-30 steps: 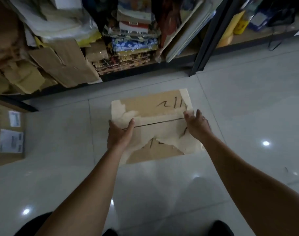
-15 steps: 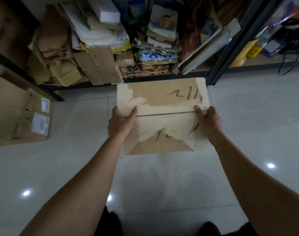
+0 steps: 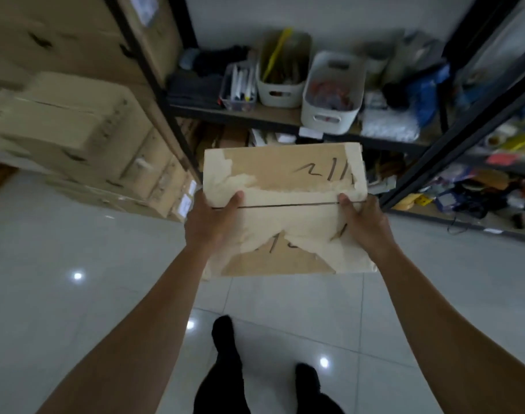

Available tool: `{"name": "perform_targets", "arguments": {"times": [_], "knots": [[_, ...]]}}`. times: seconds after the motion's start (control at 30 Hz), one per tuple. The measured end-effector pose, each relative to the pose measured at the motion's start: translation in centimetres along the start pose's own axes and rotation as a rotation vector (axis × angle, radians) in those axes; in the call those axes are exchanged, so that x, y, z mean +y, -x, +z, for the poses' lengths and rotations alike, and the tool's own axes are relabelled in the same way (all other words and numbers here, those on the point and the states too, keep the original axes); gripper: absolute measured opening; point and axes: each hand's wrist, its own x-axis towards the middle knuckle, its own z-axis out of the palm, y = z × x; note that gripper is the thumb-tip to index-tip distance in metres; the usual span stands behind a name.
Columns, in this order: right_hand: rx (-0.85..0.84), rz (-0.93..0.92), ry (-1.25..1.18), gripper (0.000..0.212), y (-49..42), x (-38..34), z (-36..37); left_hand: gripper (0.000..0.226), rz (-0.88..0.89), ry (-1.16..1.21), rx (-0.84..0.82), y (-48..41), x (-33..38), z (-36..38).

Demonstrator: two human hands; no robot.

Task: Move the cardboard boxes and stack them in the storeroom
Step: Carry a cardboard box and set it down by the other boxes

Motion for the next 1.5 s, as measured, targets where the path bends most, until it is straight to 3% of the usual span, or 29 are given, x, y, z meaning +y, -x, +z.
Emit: {"name": "perform_targets", "arguments": {"times": [0.3, 0.5, 0.8, 1.33, 1.5], "knots": [[-0.177, -0.322, 0.141, 0.062, 9.3, -10.6, 1.7, 0.078, -0.154, 0.036, 0.262, 8.3, -2.7, -14.3], [-0.28, -0.428, 0.233, 0.071, 15.6, -17.3, 10.0, 0.073, -0.234, 0.058, 0.366, 9.1, -9.9, -24.6], [-0.332, -0.503, 0.207, 0.063, 24.5, -27.2, 25.0, 0.075, -0.281, 0.016, 0.459, 4.6, -19.7, -41.2], [-0.381, -0.512, 0.225, 0.067, 22.8, -51.1, 51.1, 0.078, -0.3, 0.048, 0.485, -20.1, -27.7, -63.7], [-0.348, -0.479, 0.17, 0.07, 21.1, -58.5, 58.4, 0.091, -0.249, 0.079, 0.461, -30.0, -29.0, -70.8]]}}
